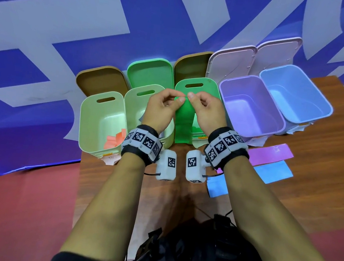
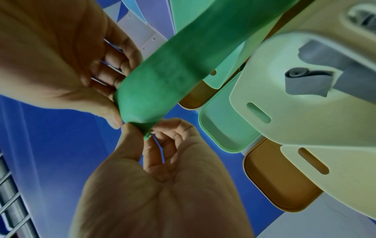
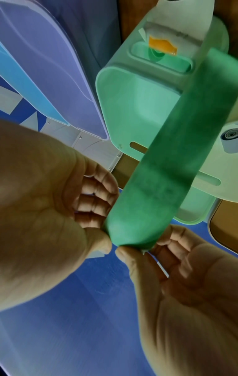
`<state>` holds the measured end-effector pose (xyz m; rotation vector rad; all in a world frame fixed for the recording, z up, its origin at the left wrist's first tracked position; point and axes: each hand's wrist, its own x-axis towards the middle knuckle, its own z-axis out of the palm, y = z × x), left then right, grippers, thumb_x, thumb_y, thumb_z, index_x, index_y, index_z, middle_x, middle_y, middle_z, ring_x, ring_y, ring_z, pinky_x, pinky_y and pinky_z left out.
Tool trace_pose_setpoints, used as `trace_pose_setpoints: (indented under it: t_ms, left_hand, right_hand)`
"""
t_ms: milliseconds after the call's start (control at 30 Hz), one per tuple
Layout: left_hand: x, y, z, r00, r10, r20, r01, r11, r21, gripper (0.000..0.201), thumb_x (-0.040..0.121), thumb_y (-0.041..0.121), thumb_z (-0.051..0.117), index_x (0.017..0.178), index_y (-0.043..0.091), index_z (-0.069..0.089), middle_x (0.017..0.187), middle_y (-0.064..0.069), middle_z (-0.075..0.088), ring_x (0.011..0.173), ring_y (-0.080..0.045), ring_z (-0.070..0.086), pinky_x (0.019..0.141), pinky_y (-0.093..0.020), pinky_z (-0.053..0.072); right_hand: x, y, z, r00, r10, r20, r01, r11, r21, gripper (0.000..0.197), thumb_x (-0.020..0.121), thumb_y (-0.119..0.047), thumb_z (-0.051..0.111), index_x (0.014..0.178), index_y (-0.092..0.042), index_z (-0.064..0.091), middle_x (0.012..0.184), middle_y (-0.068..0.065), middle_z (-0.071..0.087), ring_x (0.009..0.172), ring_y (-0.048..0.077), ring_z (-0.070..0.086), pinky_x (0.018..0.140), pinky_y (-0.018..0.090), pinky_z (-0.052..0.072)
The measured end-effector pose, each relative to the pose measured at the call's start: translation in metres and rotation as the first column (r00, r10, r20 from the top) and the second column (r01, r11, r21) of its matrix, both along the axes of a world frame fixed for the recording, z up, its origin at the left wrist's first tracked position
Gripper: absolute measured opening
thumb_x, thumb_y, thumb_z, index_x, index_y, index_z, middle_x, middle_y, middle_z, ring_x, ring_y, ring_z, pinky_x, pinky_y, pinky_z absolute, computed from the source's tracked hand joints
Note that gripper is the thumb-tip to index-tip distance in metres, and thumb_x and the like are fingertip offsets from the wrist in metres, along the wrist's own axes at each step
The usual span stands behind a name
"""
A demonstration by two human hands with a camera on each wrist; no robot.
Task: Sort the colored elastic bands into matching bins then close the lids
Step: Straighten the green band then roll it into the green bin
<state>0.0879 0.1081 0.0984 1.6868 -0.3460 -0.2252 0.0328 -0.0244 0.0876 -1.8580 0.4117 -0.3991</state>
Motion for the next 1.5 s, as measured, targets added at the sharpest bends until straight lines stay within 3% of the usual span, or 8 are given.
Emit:
trace_pose_setpoints:
  t_ms: [233,433,600,700,933,1167,1333,1500]
  left_hand:
    - [0.0011,-0.0042,-0.0003,0.998,0.047,0.042,-0.050,0.996,0.080,0.019,0.095,0.019,0.064,0.077,0.015,0.067,0.059,0.013,0.056,0.056,0.001,0.047,0.060,-0.017,0.040]
    - [-0.0018,-0.0027,-0.0024,0.999,0.050,0.001,-0.050,0.990,0.135,0.056,0.092,0.054,0.055,0.058,0.010,0.048,0.058,-0.007,0.039,0.059,-0.020,0.036,0.062,-0.032,0.032]
    - [-0.0055,-0.0041,0.0003,0.997,0.002,-0.076,-0.004,1.000,-0.029,0.014,0.091,0.004,0.066,0.104,0.002,0.063,0.074,0.000,0.054,0.064,-0.001,0.053,0.065,-0.015,0.044]
    - [-0.0048,-0.0040,-0.0014,0.999,0.008,-0.042,-0.008,1.000,-0.008,0.010,0.089,-0.002,0.065,0.099,0.001,0.064,0.075,0.001,0.056,0.065,0.001,0.052,0.066,-0.011,0.043]
    - [0.0001,-0.0036,-0.0034,0.997,0.071,0.018,-0.072,0.994,0.087,0.031,0.096,0.028,0.062,0.066,0.020,0.060,0.053,0.012,0.049,0.053,-0.006,0.043,0.060,-0.026,0.038]
    - [-0.0025,-0.0024,-0.0014,0.996,0.085,-0.027,-0.081,0.991,0.108,0.049,0.092,0.050,0.057,0.066,0.008,0.056,0.060,-0.002,0.048,0.060,-0.015,0.044,0.064,-0.032,0.037]
    - [-0.0033,-0.0036,0.0033,0.998,0.009,-0.065,-0.012,0.999,-0.038,0.016,0.087,0.000,0.066,0.103,0.003,0.064,0.077,0.002,0.057,0.068,-0.002,0.053,0.065,-0.014,0.044]
    - [0.0004,-0.0080,-0.0015,0.998,0.024,-0.054,-0.024,1.000,0.014,0.009,0.090,0.001,0.065,0.097,0.007,0.067,0.078,0.001,0.061,0.071,-0.004,0.055,0.070,-0.016,0.046]
  right_hand:
    - [0.0008,0.0023,0.0009,1.000,0.000,0.012,-0.001,0.996,0.094,0.015,0.093,-0.035,0.065,0.093,-0.020,0.067,0.079,-0.010,0.062,0.077,0.009,0.058,0.082,0.032,0.051]
    - [0.0007,-0.0002,0.0014,1.000,0.013,0.026,-0.014,1.000,0.017,0.012,0.095,-0.028,0.063,0.091,-0.017,0.067,0.082,-0.007,0.063,0.084,0.014,0.060,0.083,0.031,0.050]
    - [0.0015,-0.0026,-0.0058,0.999,-0.035,0.002,0.035,0.999,-0.020,0.035,0.094,-0.041,0.060,0.076,-0.012,0.060,0.063,-0.005,0.049,0.064,0.018,0.047,0.066,0.036,0.043]
    - [0.0010,-0.0030,-0.0041,0.998,-0.063,-0.011,0.063,0.998,-0.021,0.048,0.096,-0.045,0.058,0.069,-0.005,0.051,0.057,-0.006,0.037,0.059,0.016,0.036,0.060,0.034,0.034]
    - [0.0016,-0.0013,0.0004,0.998,0.000,0.067,-0.007,0.994,0.105,0.011,0.093,-0.025,0.066,0.102,-0.019,0.070,0.081,-0.008,0.064,0.081,0.009,0.060,0.082,0.025,0.051]
    - [0.0020,-0.0017,0.0005,0.999,0.015,0.052,-0.020,0.996,0.085,0.010,0.094,-0.026,0.065,0.091,-0.018,0.070,0.081,-0.006,0.065,0.081,0.010,0.060,0.081,0.025,0.050]
    - [0.0031,-0.0033,0.0005,0.999,-0.031,-0.013,0.031,1.000,0.006,0.037,0.096,-0.041,0.058,0.080,-0.008,0.063,0.062,-0.008,0.047,0.061,0.013,0.042,0.063,0.030,0.038]
    - [0.0031,-0.0051,0.0036,0.999,-0.049,-0.022,0.049,0.998,0.037,0.032,0.095,-0.040,0.061,0.084,-0.011,0.067,0.070,-0.006,0.059,0.073,0.017,0.057,0.072,0.033,0.048]
